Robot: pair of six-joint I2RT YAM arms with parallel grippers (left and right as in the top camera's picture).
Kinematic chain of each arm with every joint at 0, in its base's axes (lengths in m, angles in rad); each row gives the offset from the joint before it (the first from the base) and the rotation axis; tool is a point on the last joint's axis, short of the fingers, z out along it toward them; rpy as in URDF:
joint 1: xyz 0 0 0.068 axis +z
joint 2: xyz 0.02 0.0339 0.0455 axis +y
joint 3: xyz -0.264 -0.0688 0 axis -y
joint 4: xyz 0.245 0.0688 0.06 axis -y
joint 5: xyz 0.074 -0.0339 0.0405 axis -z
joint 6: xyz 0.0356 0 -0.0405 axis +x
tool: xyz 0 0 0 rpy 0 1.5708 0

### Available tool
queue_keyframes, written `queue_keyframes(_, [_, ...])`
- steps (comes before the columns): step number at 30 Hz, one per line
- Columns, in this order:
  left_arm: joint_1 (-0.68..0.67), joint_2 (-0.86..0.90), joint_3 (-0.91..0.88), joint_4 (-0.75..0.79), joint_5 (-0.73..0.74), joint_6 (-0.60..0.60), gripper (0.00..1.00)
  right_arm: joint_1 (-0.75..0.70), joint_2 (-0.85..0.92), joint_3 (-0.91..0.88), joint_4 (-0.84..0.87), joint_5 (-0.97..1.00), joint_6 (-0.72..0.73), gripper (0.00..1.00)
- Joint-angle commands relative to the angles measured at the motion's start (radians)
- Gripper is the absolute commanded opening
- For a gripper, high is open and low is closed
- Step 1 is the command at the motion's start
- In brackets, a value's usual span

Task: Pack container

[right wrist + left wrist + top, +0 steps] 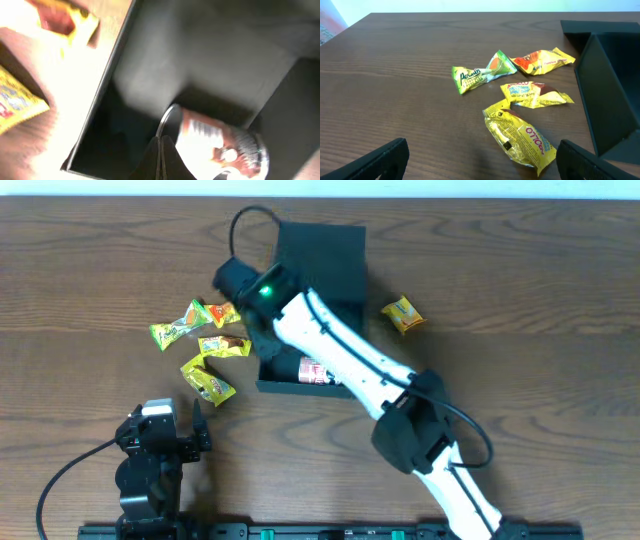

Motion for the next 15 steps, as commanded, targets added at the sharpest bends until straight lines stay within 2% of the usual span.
queue_keyframes(1, [0.006,-0.006,-0.020,-0.004,0.000,-0.015,0.95,0.002,-0.004,-0.042,0.008,0.006,0.041,0.02])
queue_keyframes(8, [0.006,-0.006,-0.020,-0.004,0.000,-0.014,0.95,0.007,-0.004,-0.150,0.057,-0.035,0.144,0.02])
queue_keyframes(15, [0.006,-0.006,-0.020,-0.004,0.000,-0.015,0.95,0.018,-0.004,-0.175,0.076,-0.092,0.264,0.02])
